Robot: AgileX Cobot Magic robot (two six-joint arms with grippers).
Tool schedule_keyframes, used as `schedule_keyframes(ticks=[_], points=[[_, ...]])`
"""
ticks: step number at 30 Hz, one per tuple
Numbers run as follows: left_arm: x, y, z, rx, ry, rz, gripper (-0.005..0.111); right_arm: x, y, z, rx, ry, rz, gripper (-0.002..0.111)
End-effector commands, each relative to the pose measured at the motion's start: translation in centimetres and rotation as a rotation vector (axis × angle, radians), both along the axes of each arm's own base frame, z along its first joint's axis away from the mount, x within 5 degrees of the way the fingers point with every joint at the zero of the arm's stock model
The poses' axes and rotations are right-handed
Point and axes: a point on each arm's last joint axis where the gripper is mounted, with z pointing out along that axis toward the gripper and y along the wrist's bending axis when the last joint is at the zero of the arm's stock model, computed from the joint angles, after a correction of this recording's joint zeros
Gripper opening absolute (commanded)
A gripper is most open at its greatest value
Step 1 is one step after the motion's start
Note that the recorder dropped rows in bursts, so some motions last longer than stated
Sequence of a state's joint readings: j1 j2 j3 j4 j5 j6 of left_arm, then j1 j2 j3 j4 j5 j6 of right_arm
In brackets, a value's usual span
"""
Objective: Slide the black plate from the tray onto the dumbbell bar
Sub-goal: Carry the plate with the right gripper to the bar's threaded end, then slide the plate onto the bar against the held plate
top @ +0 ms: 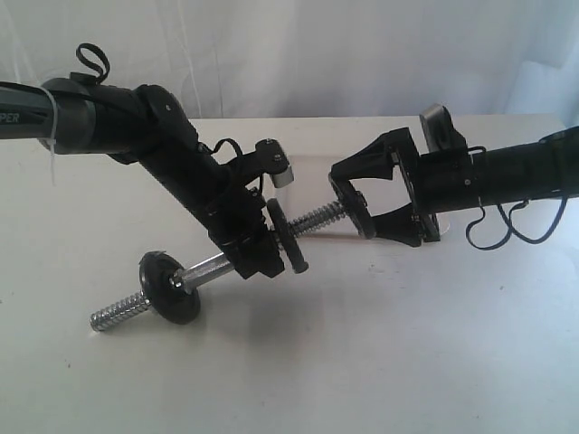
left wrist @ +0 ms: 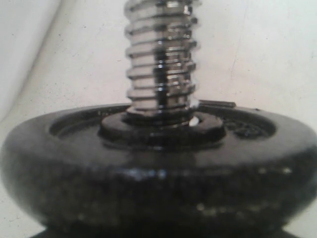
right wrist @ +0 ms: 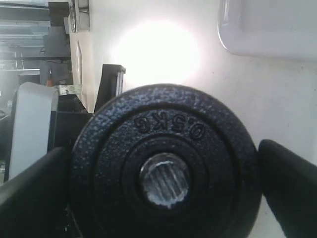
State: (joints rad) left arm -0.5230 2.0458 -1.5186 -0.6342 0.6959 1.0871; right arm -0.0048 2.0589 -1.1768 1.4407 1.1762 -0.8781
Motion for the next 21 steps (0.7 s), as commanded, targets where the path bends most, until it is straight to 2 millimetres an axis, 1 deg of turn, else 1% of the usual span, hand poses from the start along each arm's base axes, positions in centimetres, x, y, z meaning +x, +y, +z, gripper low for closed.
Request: schedule_keyframes(ticks=[1, 7, 14, 21], points=[[-0.4, -0.5, 4.0, -0.152, -0.002, 0.065, 0.000, -0.5, 1.3, 1.2, 0.049, -0.026, 0.045, 0.000], [-0.4, -0.5, 4.0, -0.156, 0.000, 0.067, 0.000, -0.7, 2.6, 1.4, 0.071, -0.027, 0.061, 0.000], [-0.4, -0.5, 4.0, -0.158, 0.001, 0.068, 0.000, -0.9, 3.4, 1.4, 0.073, -0.027, 0.079, 0.000], [-0.4, -0.5, 4.0, -0.158, 0.001, 0.068, 0.000, -1.3, 4.6, 1.4, 0.074, -0.025, 0.112, 0.000]])
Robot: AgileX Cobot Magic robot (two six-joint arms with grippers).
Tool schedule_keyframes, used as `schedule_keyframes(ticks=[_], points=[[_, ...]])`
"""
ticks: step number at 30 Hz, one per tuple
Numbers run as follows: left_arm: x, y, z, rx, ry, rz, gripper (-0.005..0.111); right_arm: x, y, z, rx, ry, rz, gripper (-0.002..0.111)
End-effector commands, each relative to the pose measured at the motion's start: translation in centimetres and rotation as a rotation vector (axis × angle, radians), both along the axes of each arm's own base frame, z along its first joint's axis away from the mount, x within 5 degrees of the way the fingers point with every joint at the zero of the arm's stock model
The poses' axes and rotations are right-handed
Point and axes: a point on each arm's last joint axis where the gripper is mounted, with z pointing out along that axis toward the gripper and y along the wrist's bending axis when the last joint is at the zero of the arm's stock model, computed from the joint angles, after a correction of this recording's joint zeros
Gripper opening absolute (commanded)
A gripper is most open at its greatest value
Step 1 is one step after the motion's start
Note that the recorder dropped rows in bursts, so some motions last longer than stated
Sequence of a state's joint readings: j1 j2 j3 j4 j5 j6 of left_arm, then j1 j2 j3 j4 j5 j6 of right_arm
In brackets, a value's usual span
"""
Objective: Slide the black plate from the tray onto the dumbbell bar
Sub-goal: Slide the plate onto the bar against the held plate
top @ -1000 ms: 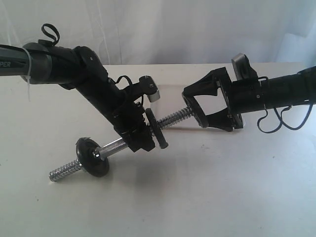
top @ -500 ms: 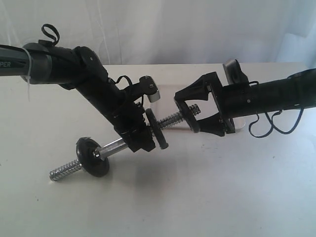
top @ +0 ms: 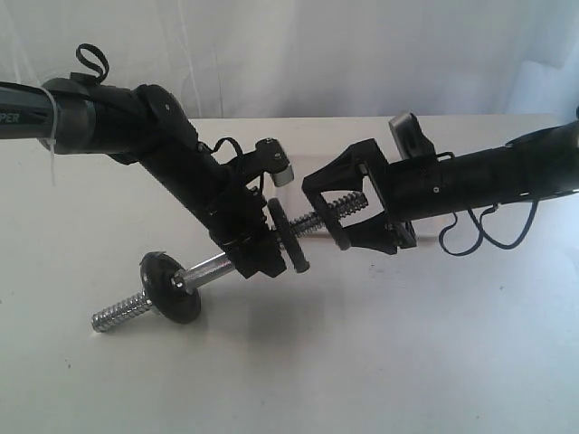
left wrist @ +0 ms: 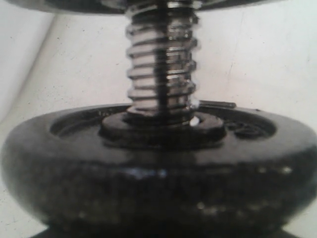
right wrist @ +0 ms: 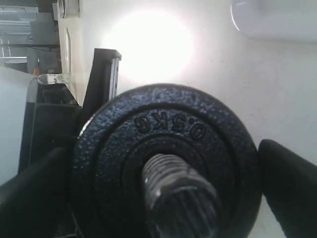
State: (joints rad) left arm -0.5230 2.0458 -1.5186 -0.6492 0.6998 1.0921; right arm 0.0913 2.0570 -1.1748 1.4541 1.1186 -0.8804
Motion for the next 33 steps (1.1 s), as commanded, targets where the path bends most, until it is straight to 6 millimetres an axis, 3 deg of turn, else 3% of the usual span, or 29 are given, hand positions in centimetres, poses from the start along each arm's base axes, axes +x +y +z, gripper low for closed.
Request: schedule_keyframes(ticks=[1, 13, 23, 33], points=[[-0.33, -0.46, 3.96, -0.147, -0.005, 0.068, 0.000, -0.84, 1.33, 1.66, 0.105, -0.011, 0.070, 0.000], [-0.34, -0.46, 3.96, -0.146, -0.004, 0.067, 0.000, -0.86, 1.33, 1.65, 0.104, -0.004, 0.068, 0.003], [-0.33, -0.46, 3.96, -0.147, -0.005, 0.068, 0.000, -1.10, 1.27, 1.39, 0.080, 0.044, 0.080, 0.048], [-0.33, -0.46, 3.96, -0.147, -0.005, 0.068, 0.000, -1.10, 1.27, 1.39, 0.080, 0.051, 0.077, 0.072]])
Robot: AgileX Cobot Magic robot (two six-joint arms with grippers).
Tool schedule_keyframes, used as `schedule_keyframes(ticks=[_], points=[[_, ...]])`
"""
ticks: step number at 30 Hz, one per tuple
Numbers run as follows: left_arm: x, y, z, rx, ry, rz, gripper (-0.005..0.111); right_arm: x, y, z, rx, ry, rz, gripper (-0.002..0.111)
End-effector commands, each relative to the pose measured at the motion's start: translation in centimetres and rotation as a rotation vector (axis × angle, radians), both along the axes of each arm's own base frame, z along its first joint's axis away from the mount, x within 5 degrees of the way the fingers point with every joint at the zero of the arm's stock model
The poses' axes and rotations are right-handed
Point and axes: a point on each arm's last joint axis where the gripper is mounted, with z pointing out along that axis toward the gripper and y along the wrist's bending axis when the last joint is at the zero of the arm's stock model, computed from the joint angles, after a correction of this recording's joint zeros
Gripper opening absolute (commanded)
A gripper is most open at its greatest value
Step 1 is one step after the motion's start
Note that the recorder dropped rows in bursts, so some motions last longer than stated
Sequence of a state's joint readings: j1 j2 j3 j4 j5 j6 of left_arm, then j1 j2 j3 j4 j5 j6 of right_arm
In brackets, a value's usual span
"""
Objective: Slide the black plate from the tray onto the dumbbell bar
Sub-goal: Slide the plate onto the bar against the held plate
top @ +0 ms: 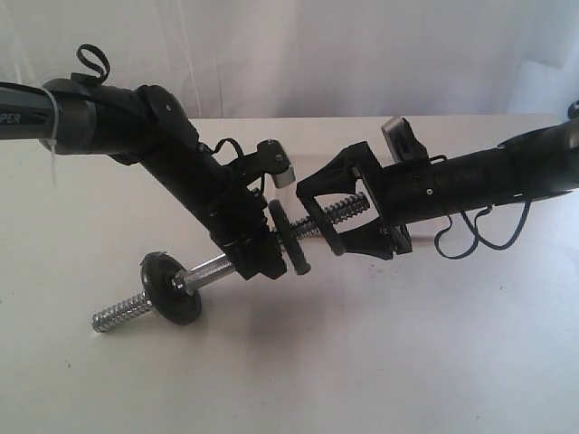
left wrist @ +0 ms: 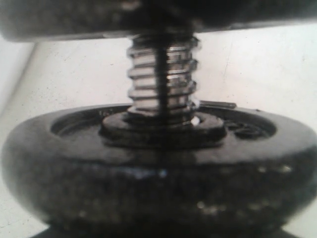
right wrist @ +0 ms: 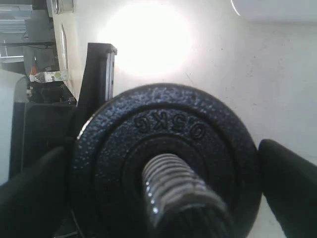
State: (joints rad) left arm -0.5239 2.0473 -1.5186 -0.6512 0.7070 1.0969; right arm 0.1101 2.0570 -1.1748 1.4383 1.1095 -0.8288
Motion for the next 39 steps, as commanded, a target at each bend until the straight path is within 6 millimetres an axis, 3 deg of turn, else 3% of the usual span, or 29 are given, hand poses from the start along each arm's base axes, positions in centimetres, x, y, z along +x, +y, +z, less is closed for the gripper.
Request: schedule_keyframes(ticks=[1, 7, 21, 27, 39], points=[[-0.25, -0.42, 4.02, -0.146, -0.010, 0.076, 0.000, -0.85, 0.63, 1.53, 0.092, 0.007, 0.072, 0.075], [-0.25, -0.42, 4.02, -0.146, -0.010, 0.076, 0.000, -0.79, 0.64, 1.59, 0.095, 0.006, 0.069, 0.088], [-0.25, -0.42, 4.02, -0.146, -0.010, 0.076, 0.000, -0.93, 0.60, 1.45, 0.076, 0.004, 0.088, 0.089], [-0.25, -0.42, 4.02, -0.146, -0.010, 0.076, 0.000, -1.16, 0.52, 1.21, 0.050, 0.044, 0.099, 0.104], [-0.25, -0.42, 4.02, -0.146, -0.010, 0.076, 0.000, -1.19, 0.50, 1.17, 0.045, 0.044, 0.104, 0.105]])
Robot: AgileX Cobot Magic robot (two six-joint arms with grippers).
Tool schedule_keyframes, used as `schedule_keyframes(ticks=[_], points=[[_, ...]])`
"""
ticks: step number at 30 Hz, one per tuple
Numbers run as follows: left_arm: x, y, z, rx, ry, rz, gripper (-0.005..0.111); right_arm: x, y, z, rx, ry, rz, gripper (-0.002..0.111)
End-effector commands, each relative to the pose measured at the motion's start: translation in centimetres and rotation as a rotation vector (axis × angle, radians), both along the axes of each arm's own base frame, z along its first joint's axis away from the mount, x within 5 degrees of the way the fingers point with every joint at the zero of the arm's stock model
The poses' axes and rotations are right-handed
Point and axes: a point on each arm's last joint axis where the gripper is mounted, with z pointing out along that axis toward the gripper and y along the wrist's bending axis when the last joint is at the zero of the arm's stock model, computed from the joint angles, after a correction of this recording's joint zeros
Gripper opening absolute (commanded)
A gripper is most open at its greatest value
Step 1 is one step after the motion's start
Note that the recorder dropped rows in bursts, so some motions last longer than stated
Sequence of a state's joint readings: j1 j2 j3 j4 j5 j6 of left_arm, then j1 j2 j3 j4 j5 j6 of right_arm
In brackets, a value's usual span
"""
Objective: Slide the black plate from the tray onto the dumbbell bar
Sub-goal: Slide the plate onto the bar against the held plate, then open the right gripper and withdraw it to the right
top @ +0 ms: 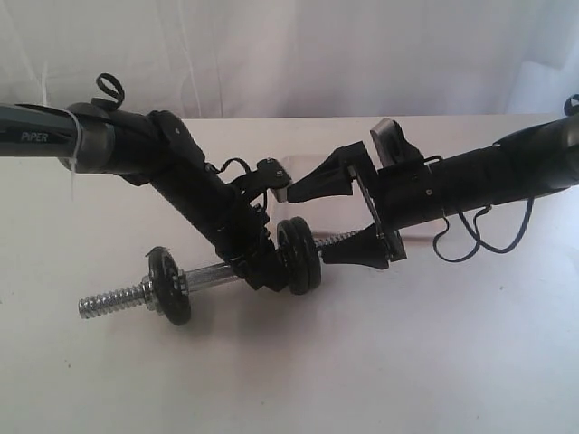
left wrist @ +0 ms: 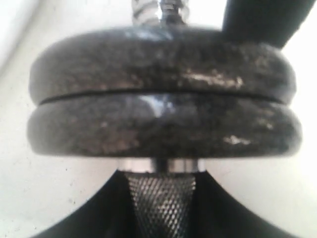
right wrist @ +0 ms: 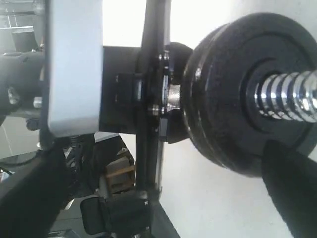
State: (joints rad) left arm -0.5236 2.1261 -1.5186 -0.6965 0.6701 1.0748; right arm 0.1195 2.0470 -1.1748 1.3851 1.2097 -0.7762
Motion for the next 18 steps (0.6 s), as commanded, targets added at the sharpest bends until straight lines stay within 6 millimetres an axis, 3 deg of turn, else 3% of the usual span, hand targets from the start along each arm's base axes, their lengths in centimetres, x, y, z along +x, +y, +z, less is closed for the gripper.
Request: schedule_keyframes(ticks=[1, 6, 11, 18], points=[[-0.9, 0.0, 7.2, -0.146, -0.086, 0.020, 0.000, -0.1, 0.0, 0.5, 0.008, -0.014, 0.009, 0.105], [-0.9, 0.1, 7.2, -0.143, -0.087, 0.018, 0.000, 0.0, -0.6, 0.4, -0.005, -0.015, 0.008, 0.105], [-0.9, 0.1, 7.2, -0.143, -0.089, 0.020, 0.000, 0.6, -2.9, 0.4, -0.012, -0.016, -0.049, 0.105], [-0.8, 0.1, 7.2, -0.144, -0.092, 0.022, 0.000, 0.6, -3.5, 0.3, -0.027, -0.018, -0.050, 0.105]])
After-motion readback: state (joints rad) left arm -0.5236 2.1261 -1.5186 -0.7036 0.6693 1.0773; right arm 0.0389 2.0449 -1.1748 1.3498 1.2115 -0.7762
